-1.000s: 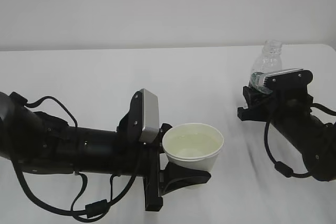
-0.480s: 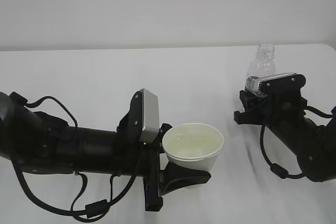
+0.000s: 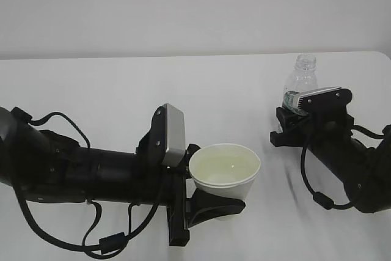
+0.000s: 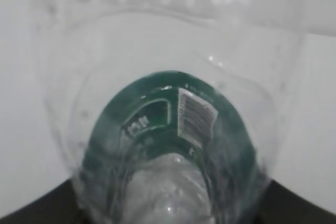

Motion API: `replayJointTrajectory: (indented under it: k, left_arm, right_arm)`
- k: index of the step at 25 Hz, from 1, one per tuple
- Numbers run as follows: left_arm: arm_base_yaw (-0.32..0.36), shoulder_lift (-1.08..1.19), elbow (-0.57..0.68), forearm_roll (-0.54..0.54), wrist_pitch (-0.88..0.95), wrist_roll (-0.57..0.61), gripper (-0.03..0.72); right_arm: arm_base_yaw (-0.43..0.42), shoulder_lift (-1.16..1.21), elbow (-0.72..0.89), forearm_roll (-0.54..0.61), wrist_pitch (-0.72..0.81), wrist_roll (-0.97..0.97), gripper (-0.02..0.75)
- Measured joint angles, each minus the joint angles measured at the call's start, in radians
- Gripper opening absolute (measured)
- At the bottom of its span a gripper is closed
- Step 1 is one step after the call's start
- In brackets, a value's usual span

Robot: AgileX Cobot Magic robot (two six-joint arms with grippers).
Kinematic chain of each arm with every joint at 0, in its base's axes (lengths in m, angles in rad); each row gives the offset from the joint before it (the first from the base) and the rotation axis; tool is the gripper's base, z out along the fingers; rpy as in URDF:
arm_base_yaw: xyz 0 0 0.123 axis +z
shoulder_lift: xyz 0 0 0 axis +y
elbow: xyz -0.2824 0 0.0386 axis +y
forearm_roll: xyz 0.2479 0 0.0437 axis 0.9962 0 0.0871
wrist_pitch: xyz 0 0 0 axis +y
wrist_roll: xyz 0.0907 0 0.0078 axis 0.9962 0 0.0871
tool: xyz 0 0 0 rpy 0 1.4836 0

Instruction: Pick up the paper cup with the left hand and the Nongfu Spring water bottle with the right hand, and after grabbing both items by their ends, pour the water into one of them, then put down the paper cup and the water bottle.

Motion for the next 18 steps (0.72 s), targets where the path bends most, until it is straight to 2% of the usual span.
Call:
replayJointTrajectory:
  k: [3,12,18]
  left_arm:
    - [0.000,0.000,0.000,0.000,0.000,0.000,0.403]
    - [0.000,0.000,0.000,0.000,0.000,0.000,0.403]
    - [0.000,0.000,0.000,0.000,0.000,0.000,0.402]
  right_arm:
    - [0.000,0.008,-0.004,0.000,-0.016,0.000,0.382]
    - [0.000,0.015,-0.004,-0.007,-0.020,0.000,0.541]
    - [0.000,0.016,-0.004,-0.007,-0.015,0.005,0.573]
